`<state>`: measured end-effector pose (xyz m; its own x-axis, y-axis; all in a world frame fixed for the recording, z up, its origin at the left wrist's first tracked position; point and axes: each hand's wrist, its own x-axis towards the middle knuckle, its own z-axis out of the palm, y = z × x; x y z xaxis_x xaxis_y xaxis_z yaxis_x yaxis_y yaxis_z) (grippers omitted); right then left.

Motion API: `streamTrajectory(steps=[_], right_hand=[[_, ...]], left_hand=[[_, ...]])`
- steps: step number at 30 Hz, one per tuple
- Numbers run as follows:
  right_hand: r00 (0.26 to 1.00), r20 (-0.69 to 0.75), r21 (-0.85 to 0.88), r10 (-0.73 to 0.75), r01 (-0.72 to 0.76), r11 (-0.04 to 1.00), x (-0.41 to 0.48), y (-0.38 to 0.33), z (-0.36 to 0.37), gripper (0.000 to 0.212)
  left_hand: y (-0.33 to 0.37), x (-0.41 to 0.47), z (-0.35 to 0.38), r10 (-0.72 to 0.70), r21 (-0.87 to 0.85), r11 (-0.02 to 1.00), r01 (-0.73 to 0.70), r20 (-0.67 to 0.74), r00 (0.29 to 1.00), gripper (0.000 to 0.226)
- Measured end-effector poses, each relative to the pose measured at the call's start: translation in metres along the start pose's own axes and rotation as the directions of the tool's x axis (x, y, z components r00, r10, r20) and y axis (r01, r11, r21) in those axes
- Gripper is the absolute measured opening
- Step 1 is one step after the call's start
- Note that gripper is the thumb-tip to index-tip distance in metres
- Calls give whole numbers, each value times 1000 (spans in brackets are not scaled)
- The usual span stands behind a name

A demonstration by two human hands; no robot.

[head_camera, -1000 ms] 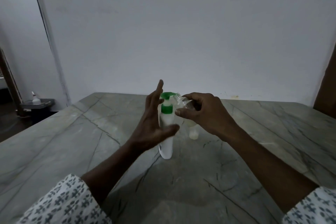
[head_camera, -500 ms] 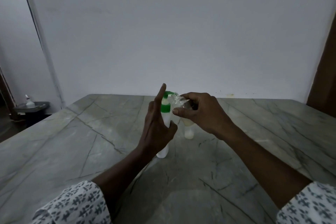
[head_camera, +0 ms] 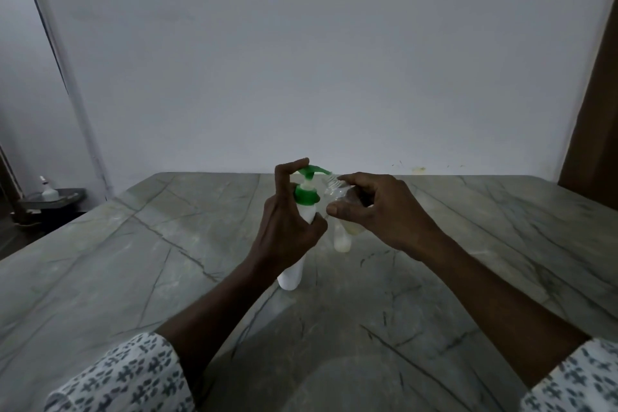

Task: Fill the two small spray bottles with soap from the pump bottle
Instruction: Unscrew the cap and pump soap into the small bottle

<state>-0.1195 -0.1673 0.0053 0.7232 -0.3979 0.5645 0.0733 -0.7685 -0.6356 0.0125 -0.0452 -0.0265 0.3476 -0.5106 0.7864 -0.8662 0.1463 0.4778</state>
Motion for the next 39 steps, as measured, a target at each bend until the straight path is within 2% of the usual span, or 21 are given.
streamTrajectory(steps=[3,13,18,21,25,31,37,39], right_hand=[[1000,4,0,-9,9,1000,1,-1,1,52],[1000,20,-30,7,-7,1000,-1,4,-7,55],[999,32,-41,12,-11,999,-4,10,-6,56],[999,32,-24,19,-18,1000,-4,10,-2,56],[998,35,49,57,-59,997,-4,10,0,54],[989,58,207,136,-145,967,-5,9,0,33],[962,197,357,190,-251,900,-3,6,-10,20],[943,259,388,207,-298,872,-2,8,-10,23]], left_hand=[[3,0,-1,17,11,1000,-17,20,1000,90],[-2,5,-1,56,85,994,-66,113,992,80],[-2,5,-2,56,113,991,-69,113,992,71],[-3,4,-2,43,108,993,-55,108,993,73],[-2,3,-2,65,51,996,-72,129,990,82],[-2,4,-2,89,32,995,-95,153,984,85],[-3,4,-3,76,44,996,-83,142,987,83],[-3,4,-2,70,44,996,-77,145,987,84]])
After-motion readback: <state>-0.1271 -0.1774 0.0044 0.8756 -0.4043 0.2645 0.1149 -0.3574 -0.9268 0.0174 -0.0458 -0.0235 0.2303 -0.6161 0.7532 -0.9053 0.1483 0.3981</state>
